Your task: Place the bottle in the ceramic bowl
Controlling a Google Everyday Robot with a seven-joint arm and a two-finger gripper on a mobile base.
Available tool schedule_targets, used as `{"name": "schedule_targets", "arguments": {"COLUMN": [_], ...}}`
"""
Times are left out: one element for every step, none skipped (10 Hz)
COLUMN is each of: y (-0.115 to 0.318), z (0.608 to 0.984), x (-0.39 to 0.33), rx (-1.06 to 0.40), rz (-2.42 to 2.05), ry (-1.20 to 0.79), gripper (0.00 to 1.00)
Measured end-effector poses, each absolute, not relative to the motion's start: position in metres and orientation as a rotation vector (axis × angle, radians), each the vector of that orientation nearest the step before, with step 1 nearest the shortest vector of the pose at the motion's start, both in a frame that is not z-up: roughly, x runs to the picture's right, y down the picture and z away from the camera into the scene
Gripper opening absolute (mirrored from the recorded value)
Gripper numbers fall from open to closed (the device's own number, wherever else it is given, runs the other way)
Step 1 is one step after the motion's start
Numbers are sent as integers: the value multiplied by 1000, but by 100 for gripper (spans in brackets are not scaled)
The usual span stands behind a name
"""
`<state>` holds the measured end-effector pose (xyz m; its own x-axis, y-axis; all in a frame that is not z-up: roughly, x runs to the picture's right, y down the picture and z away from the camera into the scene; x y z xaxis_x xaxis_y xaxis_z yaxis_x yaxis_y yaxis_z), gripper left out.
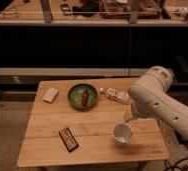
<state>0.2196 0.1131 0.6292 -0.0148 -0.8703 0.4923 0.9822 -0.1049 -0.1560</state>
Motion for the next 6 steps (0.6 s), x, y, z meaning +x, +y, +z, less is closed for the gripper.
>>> {"name": "schedule_targets", "arguments": {"y": [92, 58, 40, 19, 4, -9], "z": [645, 672, 689, 708, 723, 736], "x": [220, 210, 199, 185, 173, 163], "rx": [-508, -412, -344, -255, -177, -109], "rz": [-1645, -1736, -1788, -1848, -1892, -1925], "ry": [-219, -170, -152, -141, -145, -154], "gripper": [75, 75, 75, 75, 75, 75]}}
